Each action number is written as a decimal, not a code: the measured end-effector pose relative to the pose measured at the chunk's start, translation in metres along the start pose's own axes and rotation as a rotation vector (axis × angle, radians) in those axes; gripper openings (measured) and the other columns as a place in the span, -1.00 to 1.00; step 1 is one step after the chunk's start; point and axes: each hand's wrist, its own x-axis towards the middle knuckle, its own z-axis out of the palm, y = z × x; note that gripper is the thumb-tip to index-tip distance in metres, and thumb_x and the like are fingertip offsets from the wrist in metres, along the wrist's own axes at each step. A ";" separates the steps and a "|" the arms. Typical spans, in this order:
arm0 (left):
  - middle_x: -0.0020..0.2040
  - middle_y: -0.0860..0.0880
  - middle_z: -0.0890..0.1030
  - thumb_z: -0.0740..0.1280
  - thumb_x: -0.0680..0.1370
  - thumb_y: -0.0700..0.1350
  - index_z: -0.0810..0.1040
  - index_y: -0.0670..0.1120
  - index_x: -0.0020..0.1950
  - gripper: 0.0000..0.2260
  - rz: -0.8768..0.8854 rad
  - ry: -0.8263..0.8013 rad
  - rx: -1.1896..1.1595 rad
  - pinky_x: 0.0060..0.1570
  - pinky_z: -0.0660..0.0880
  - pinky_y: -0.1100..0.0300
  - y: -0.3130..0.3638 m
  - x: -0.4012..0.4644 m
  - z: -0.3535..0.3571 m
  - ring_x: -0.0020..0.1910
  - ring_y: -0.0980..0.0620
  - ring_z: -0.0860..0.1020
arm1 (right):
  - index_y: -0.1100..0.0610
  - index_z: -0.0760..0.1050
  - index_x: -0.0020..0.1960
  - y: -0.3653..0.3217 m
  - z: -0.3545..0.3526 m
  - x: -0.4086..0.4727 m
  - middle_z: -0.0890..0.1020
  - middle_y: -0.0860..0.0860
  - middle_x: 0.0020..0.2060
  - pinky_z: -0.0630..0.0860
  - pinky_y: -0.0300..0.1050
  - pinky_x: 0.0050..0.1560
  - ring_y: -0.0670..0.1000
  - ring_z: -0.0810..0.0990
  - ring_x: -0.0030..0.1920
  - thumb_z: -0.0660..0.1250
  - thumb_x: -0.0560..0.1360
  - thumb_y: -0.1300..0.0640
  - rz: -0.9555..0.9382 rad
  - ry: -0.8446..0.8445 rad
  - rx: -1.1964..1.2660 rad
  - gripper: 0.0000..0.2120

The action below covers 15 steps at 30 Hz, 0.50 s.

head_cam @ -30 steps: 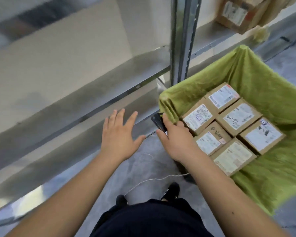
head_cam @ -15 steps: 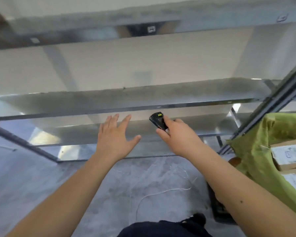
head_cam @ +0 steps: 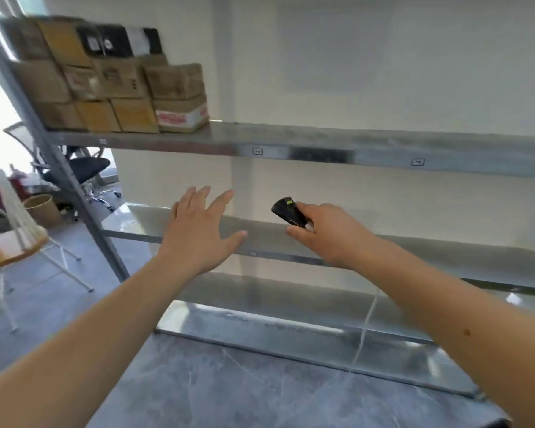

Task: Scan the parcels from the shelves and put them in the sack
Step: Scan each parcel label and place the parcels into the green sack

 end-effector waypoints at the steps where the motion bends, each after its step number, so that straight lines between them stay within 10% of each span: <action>1: 0.68 -0.09 0.14 0.25 0.53 0.43 0.11 0.23 0.67 -0.23 0.001 0.016 0.004 0.60 0.03 -0.15 -0.007 0.006 -0.008 0.68 -0.14 -0.02 | -0.01 0.49 0.27 -0.008 -0.003 0.008 0.50 0.02 -0.16 0.26 -0.20 -0.33 -0.09 0.45 -0.23 0.25 0.62 -0.25 -0.011 0.008 -0.002 -0.61; 15: 0.67 -0.09 0.17 0.26 0.53 0.43 0.13 0.23 0.67 -0.24 0.003 0.120 0.050 0.59 0.11 -0.18 -0.086 0.124 -0.051 0.67 -0.15 0.04 | -0.05 0.50 0.35 -0.080 -0.012 0.156 0.57 -0.11 -0.15 0.38 -0.12 -0.33 -0.08 0.54 -0.24 0.22 0.63 -0.28 -0.123 0.075 -0.007 -0.58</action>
